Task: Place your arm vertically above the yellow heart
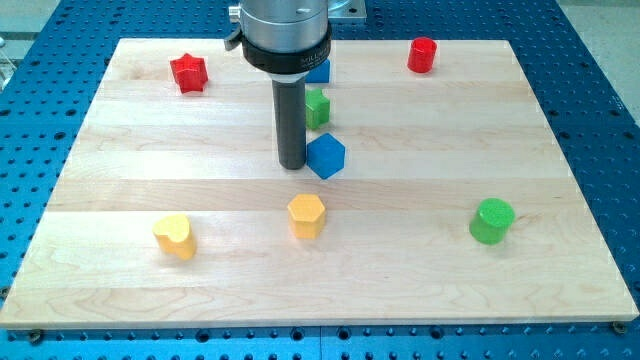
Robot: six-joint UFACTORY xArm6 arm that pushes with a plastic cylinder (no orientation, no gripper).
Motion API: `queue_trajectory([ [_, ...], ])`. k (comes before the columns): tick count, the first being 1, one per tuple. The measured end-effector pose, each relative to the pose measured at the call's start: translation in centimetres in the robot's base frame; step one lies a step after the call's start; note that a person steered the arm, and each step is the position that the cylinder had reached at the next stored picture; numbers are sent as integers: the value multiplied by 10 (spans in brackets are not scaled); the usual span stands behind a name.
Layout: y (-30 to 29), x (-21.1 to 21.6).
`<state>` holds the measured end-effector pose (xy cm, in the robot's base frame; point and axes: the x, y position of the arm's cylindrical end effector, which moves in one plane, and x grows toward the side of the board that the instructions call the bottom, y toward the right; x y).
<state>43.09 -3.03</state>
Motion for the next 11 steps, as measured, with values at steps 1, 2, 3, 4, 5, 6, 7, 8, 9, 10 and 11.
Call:
queue_trajectory([
  [1, -28, 0],
  [2, -132, 0],
  [3, -170, 1],
  [4, -170, 1],
  [5, -156, 1],
  [6, -84, 1],
  [7, -44, 1],
  [8, -27, 2],
  [9, -35, 2],
  [10, -82, 3],
  [11, -142, 2],
])
